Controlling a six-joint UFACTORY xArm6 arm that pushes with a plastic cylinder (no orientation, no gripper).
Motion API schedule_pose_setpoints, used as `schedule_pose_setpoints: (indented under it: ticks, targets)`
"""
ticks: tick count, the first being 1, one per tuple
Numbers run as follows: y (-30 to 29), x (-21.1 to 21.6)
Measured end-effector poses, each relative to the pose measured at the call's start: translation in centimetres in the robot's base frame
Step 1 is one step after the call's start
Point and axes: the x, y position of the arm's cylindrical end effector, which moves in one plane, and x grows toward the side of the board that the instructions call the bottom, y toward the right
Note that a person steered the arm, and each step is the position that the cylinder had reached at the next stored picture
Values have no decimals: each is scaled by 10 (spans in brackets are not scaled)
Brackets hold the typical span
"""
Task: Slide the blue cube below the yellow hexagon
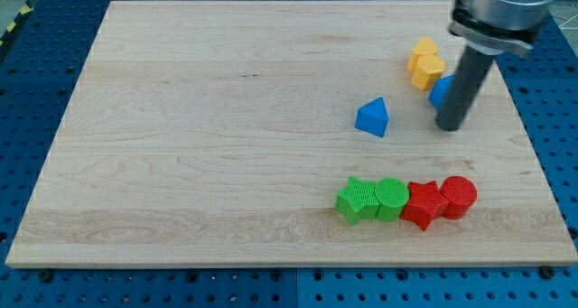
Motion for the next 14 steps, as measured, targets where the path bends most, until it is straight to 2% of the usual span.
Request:
schedule_pose_setpoints:
  ticks: [1, 2, 5, 11, 13, 14]
  targets:
    - [40, -7]
    - [54, -34]
    - [25, -34]
    - [12, -34]
    - [10, -23]
    - [11, -5]
